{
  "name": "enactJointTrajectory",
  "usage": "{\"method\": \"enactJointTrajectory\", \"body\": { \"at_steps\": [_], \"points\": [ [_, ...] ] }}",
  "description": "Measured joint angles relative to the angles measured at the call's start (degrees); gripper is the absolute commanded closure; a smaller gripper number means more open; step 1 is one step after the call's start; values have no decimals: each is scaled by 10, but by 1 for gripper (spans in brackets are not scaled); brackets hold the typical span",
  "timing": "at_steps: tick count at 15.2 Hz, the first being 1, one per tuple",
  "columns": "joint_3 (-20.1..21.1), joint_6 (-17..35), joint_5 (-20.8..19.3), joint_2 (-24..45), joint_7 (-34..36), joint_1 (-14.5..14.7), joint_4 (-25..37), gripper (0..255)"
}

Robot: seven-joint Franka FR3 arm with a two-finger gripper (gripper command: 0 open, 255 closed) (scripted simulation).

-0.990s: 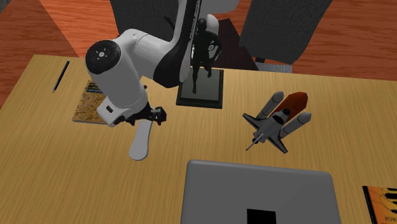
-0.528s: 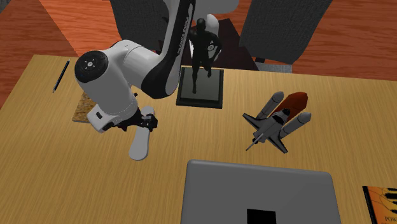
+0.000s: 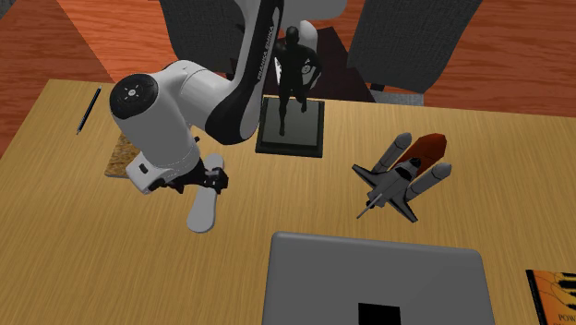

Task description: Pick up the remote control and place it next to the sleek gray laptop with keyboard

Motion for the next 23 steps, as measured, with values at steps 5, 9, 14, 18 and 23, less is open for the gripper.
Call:
{"method": "enactJointTrajectory", "body": {
  "at_steps": [5,9,14,18,23],
  "points": [
    [-1,-10,-11,0,12,5,-2,255],
    [-2,-14,-13,0,20,6,2,255],
    [-3,-27,-16,-4,18,6,6,0],
    [-2,-38,-17,-10,-13,0,-5,0],
    [0,-11,-7,-10,-23,-3,-15,0]
  ]
}}
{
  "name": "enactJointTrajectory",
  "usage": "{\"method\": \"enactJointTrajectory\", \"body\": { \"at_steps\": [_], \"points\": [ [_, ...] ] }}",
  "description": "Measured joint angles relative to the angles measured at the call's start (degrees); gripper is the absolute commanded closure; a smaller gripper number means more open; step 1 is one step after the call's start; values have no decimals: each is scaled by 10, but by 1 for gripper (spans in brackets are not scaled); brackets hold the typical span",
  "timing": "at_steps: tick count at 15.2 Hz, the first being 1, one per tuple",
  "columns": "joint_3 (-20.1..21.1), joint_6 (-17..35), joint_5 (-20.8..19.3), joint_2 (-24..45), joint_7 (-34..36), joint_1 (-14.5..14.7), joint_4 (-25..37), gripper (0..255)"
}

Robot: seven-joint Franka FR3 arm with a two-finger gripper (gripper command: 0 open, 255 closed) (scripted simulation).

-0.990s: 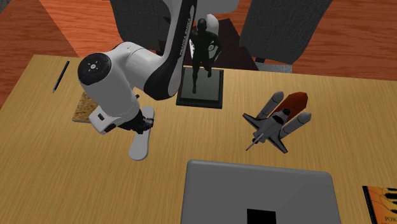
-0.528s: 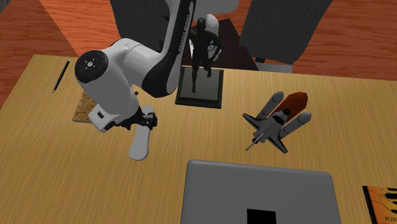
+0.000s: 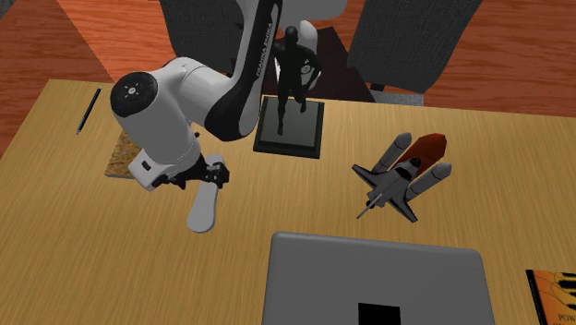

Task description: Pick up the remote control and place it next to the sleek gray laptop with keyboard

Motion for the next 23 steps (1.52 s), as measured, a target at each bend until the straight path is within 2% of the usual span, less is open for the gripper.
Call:
{"method": "enactJointTrajectory", "body": {
  "at_steps": [6,7,16,17,18,21,23],
  "points": [
    [3,7,3,-1,-1,-2,-2,0],
    [4,4,6,2,-3,-4,6,255],
    [1,13,-6,-12,11,2,-14,255],
    [-1,13,-6,-14,11,1,-11,0],
    [-2,13,-6,-15,11,0,-10,0],
    [-1,-38,0,32,72,5,48,0],
    [0,-36,5,45,80,5,52,0]
  ]
}}
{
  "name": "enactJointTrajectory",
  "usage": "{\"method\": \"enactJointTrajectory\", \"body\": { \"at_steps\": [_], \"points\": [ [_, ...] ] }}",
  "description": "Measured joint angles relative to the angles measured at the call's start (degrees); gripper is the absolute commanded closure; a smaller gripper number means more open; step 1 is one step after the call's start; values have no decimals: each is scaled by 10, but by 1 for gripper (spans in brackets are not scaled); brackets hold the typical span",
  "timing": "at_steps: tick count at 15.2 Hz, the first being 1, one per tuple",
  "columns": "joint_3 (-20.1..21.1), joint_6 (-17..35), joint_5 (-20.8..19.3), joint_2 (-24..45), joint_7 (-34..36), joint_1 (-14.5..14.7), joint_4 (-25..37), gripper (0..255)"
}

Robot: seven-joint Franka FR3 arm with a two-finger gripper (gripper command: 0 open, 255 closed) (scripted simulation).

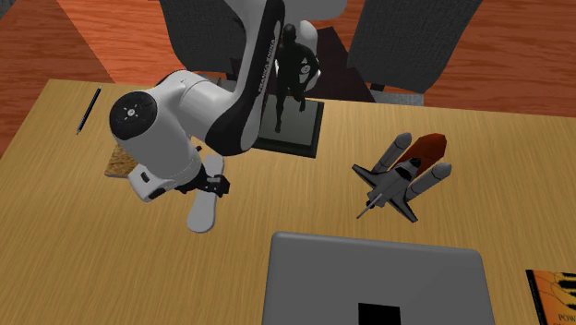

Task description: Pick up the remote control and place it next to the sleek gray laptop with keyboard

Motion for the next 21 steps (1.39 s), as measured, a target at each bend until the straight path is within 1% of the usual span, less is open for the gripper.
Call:
{"method": "enactJointTrajectory", "body": {
  "at_steps": [4,11,12,21],
  "points": [
    [5,25,13,22,-6,-5,-8,0],
    [6,31,15,24,-6,-5,-10,0],
    [6,31,15,25,-7,-5,-9,255],
    [6,31,16,26,-7,-6,-8,255]
  ]
}}
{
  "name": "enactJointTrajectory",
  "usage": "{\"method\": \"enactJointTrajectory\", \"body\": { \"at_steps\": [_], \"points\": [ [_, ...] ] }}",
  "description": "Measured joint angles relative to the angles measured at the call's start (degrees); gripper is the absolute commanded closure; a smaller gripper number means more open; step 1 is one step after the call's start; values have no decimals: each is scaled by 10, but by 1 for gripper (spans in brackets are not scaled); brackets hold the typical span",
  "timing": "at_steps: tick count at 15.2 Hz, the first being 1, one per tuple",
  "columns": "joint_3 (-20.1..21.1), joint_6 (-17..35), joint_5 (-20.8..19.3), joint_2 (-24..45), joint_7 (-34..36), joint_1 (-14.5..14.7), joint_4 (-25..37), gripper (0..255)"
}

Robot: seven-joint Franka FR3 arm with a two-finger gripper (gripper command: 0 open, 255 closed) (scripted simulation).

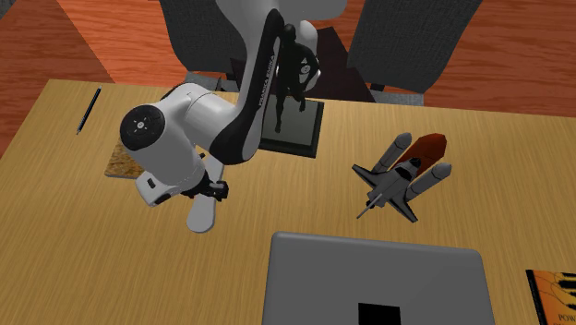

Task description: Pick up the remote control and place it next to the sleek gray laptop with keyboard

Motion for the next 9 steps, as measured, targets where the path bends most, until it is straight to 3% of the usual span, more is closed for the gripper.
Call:
{"method": "enactJointTrajectory", "body": {
  "at_steps": [9],
  "points": [
    [-8,-44,-19,-28,12,6,18,255]
  ]
}}
